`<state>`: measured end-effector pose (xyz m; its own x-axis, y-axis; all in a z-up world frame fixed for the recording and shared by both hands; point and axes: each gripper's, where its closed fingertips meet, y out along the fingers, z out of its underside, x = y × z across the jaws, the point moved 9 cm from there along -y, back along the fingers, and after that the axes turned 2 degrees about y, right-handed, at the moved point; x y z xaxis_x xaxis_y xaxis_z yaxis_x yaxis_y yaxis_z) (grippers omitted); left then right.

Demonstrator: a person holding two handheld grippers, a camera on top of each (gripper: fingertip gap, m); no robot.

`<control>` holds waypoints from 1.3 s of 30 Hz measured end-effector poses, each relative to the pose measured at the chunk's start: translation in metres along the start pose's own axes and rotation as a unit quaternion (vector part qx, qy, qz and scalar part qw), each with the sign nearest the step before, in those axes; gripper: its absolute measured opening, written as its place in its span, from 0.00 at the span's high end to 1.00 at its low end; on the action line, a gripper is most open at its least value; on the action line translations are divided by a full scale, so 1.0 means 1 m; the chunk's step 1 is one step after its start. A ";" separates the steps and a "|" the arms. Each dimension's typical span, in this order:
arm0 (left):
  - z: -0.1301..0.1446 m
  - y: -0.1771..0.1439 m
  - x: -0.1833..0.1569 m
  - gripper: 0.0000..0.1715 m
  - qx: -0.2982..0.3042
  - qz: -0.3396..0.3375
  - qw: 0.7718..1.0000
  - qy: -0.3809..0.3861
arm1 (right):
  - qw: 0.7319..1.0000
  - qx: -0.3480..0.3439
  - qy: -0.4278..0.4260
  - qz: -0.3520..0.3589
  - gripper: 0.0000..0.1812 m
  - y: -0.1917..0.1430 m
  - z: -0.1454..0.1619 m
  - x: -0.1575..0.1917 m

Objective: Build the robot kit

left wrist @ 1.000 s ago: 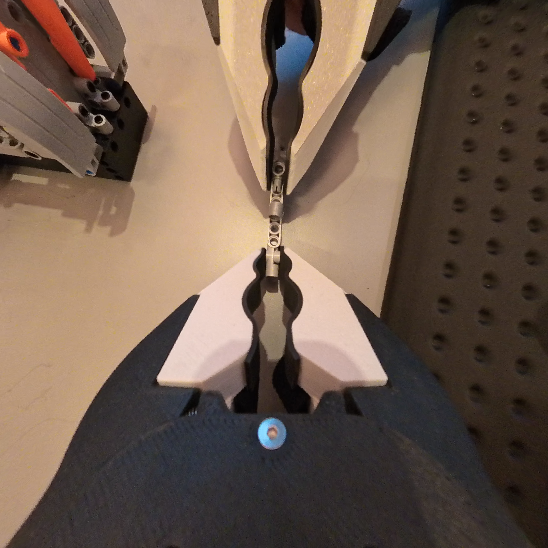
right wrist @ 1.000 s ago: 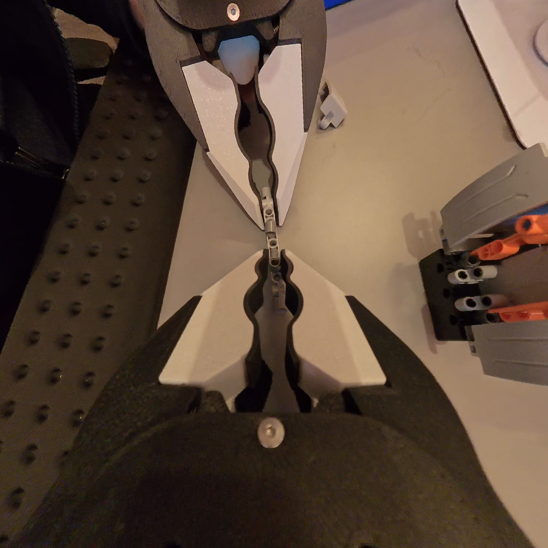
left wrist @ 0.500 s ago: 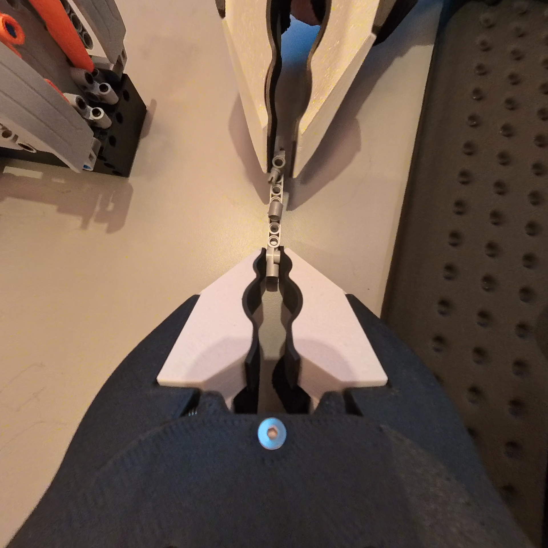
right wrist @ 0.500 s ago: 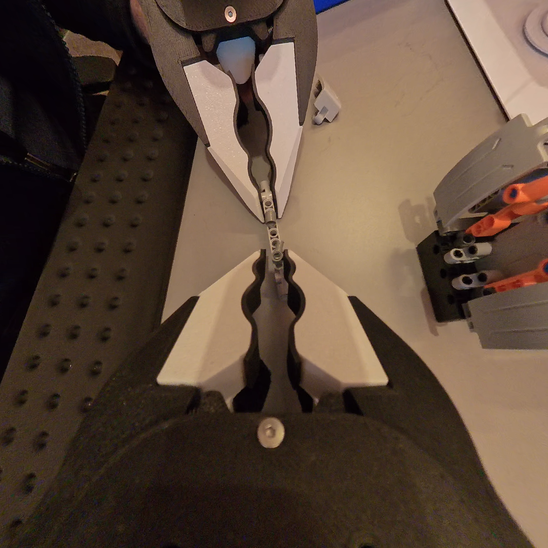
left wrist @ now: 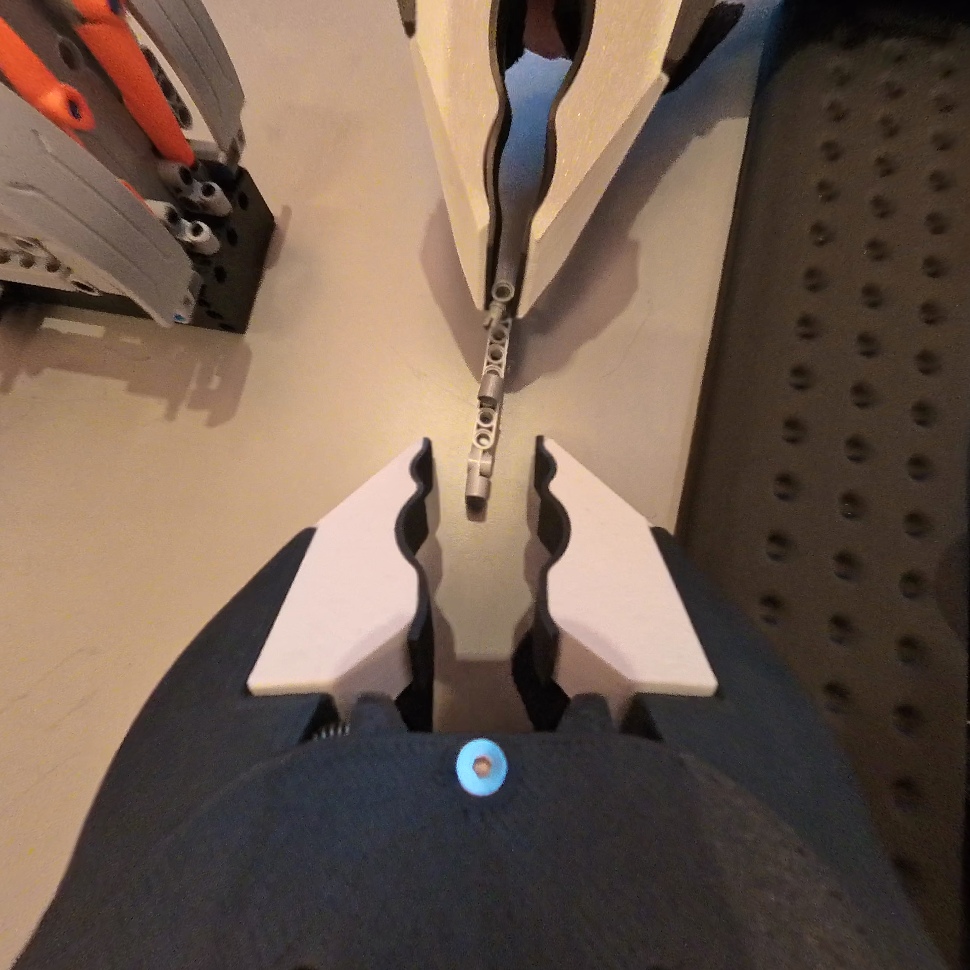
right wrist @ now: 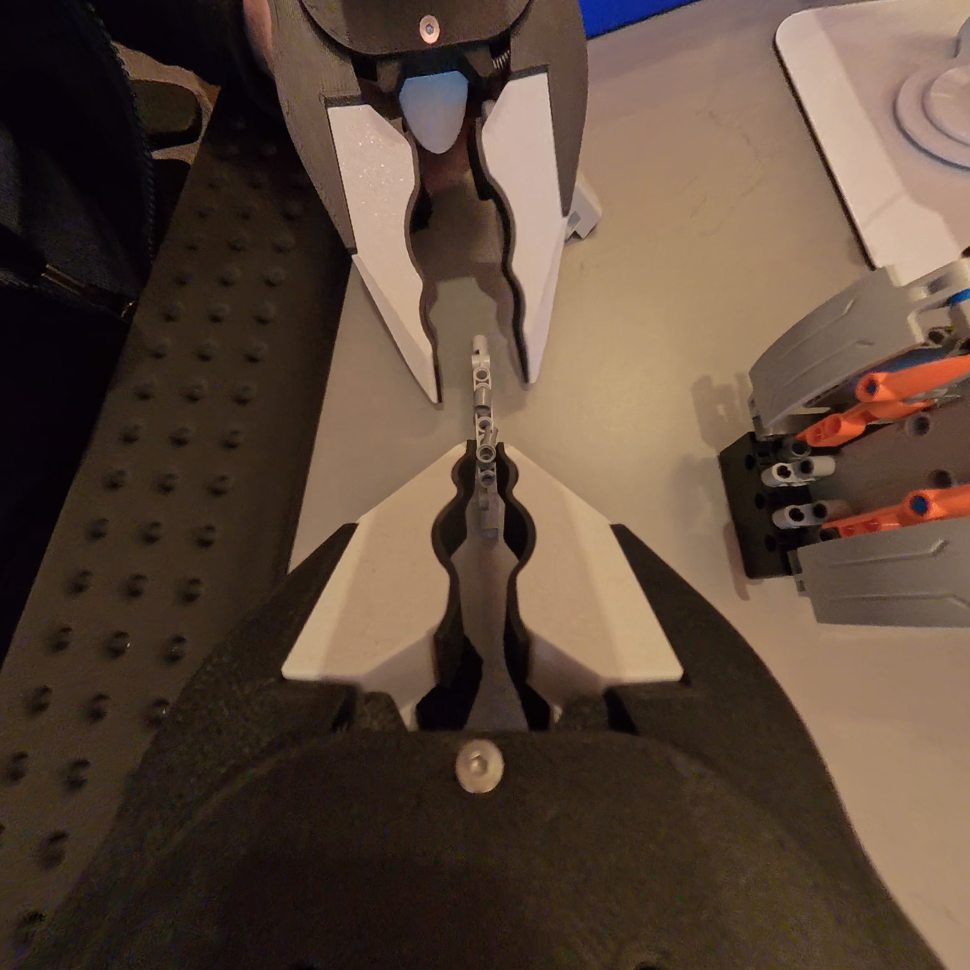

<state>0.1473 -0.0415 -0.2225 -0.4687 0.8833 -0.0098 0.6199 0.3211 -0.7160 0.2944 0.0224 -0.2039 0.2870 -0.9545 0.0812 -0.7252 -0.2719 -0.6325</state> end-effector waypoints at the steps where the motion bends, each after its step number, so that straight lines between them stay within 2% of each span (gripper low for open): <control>1: -0.002 -0.004 0.000 0.77 -0.010 -0.011 1.000 0.005 | 1.000 -0.002 -0.003 0.001 0.97 -0.002 -0.002 0.001; 5: -0.018 -0.016 -0.007 0.84 -0.062 -0.021 0.997 0.038 | 1.000 -0.005 -0.018 -0.005 0.97 -0.003 -0.014 0.009; 8: -0.027 -0.017 -0.018 0.96 -0.073 -0.045 0.993 0.084 | 1.000 -0.007 -0.023 -0.012 0.97 -0.003 -0.022 0.011; 10: -0.028 -0.015 -0.020 1.00 -0.067 -0.060 0.991 0.097 | 1.000 -0.003 -0.028 -0.011 0.97 -0.003 -0.023 0.012; 13: -0.028 -0.017 -0.019 0.99 -0.077 -0.051 0.992 0.082 | 0.999 -0.008 -0.032 -0.016 0.97 -0.004 -0.025 0.012; 17: -0.029 -0.019 -0.016 0.92 -0.085 -0.054 0.992 0.074 | 0.999 -0.003 -0.037 -0.017 0.97 -0.006 -0.027 0.012; 22: -0.029 -0.019 -0.019 0.98 -0.092 -0.045 0.992 0.081 | 0.999 0.005 -0.043 -0.020 0.97 -0.004 -0.029 0.012; 35: -0.035 -0.032 -0.015 0.99 -0.159 -0.012 0.986 0.036 | 0.995 -0.094 0.008 -0.022 0.97 -0.018 -0.032 0.012; 39: -0.032 -0.028 -0.013 0.98 -0.150 0.000 0.988 0.028 | 0.997 -0.079 0.004 -0.014 0.97 -0.015 -0.030 0.012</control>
<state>0.1561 -0.0506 -0.1796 -0.4384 0.8981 0.0341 0.7826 0.4002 -0.4769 0.2902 0.0111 -0.1703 0.3047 -0.9468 0.1040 -0.8060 -0.3145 -0.5015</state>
